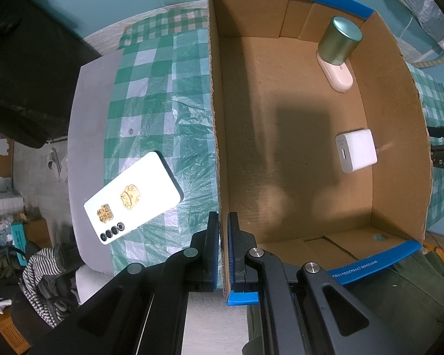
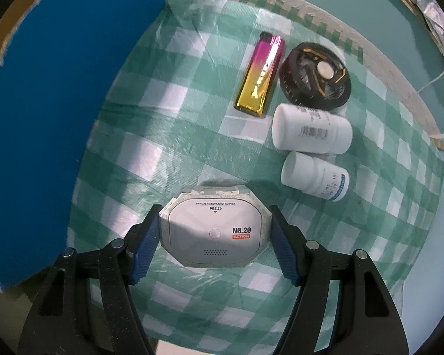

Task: Organize rigid objects
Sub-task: 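Carry the mask pack into the cardboard box and open the right tool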

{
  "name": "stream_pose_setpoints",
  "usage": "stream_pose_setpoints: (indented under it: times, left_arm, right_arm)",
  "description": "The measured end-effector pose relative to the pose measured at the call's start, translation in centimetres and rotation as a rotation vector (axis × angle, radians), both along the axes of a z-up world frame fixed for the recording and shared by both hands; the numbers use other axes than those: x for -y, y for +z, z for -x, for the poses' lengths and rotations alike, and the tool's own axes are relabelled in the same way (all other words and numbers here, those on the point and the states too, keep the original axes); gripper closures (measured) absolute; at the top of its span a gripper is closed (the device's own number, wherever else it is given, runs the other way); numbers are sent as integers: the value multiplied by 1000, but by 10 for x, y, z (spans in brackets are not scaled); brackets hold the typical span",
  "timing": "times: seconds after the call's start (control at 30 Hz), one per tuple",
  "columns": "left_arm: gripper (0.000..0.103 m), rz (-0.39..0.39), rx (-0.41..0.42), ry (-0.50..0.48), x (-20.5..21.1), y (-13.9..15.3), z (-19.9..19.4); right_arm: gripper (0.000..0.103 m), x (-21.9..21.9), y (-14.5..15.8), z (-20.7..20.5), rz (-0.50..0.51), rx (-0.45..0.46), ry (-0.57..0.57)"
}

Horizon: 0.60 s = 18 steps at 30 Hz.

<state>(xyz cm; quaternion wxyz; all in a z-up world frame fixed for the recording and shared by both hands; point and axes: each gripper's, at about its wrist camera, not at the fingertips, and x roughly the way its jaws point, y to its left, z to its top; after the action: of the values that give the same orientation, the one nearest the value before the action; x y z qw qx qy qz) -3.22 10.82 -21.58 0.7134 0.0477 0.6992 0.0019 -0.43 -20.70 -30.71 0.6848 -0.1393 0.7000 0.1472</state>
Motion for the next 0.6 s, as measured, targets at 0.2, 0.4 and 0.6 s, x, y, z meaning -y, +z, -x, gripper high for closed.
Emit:
stream_pose_setpoints:
  times: [0.2,0.4,0.6]
  left_arm:
    - [98,0,0,-4,0,-1,-1]
    - [98,0,1,-4,0,-1,0]
    - [98,0,1,-3,0,-1,0]
  right_arm:
    - [33,-4,28,-5,-32,30,-20]
    - [33,-18,58,-14,-69,62,-18]
    - [33,-38,84,-20,-102,100,7]
